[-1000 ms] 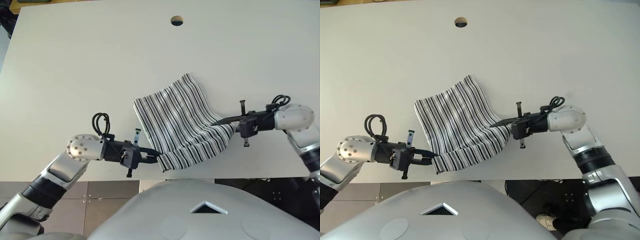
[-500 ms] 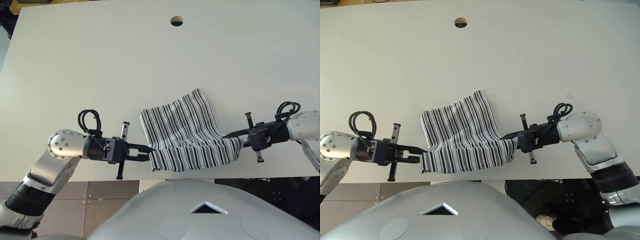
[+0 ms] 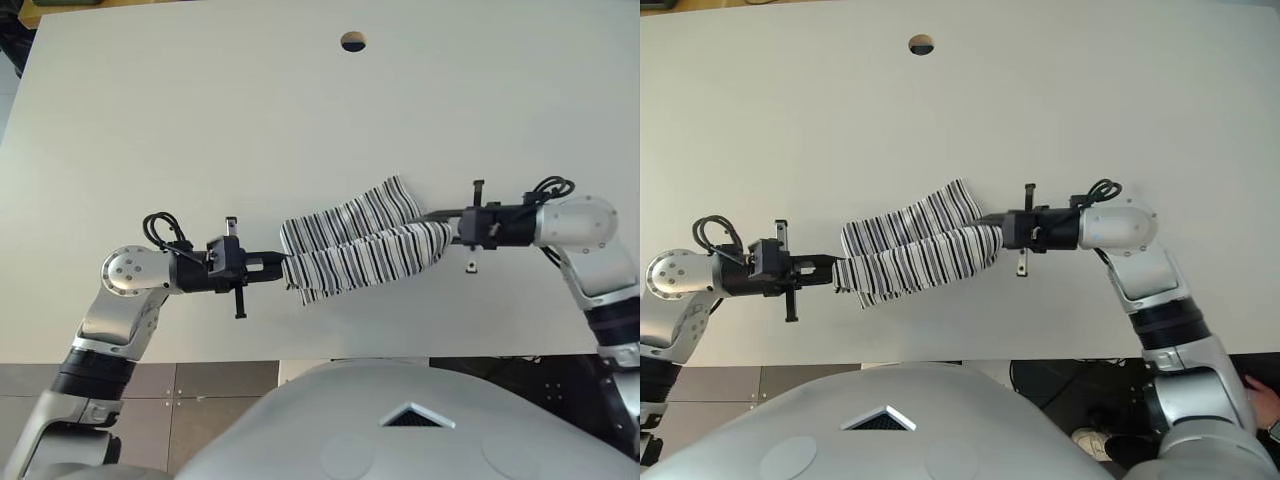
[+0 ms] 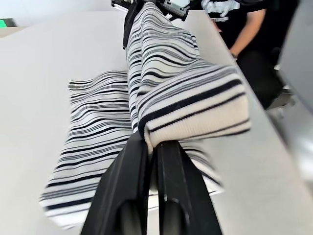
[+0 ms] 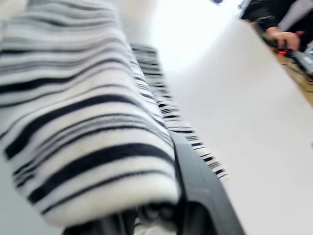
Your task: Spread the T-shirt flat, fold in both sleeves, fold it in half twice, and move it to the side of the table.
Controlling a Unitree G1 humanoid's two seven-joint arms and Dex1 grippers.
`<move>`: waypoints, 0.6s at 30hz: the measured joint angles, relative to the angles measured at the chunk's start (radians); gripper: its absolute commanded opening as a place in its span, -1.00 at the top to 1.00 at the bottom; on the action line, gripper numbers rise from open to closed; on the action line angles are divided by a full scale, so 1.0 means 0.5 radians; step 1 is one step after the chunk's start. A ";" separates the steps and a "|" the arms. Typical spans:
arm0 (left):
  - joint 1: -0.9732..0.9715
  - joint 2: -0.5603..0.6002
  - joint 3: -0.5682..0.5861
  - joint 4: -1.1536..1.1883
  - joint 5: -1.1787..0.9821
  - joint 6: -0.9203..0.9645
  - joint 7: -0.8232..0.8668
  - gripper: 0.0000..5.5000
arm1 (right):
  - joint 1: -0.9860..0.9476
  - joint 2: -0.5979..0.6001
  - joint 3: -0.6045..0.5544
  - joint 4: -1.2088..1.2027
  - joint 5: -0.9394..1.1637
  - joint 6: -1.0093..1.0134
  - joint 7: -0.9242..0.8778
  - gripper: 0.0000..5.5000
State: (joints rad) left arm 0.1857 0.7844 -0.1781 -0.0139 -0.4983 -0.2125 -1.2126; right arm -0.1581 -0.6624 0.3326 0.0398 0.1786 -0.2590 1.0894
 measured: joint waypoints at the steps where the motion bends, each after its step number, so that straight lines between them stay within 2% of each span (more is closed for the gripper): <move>1: -0.020 -0.029 0.023 0.056 0.007 -0.002 0.001 0.74 | -0.026 0.036 -0.004 0.039 -0.001 0.008 -0.020 0.45; 3: -0.069 -0.073 0.057 0.146 0.030 -0.001 0.009 0.64 | -0.046 0.072 -0.018 0.089 0.001 0.037 -0.039 0.38; 7: -0.114 -0.144 0.112 0.247 0.080 -0.002 0.032 0.45 | -0.047 0.122 -0.034 0.180 -0.043 0.055 -0.086 0.38; 14: -0.255 -0.257 0.304 0.338 0.005 0.252 0.191 0.45 | -0.046 0.247 -0.132 0.219 0.180 0.458 -0.091 0.38; 18: -0.305 -0.279 0.349 0.398 0.026 0.427 0.307 0.45 | -0.065 0.388 -0.233 0.253 0.260 0.720 -0.240 0.38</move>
State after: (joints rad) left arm 0.0330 0.6447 -0.0038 0.1851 -0.4852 0.0008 -1.0590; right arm -0.1905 -0.4684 0.2162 0.1664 0.3085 0.1012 0.9695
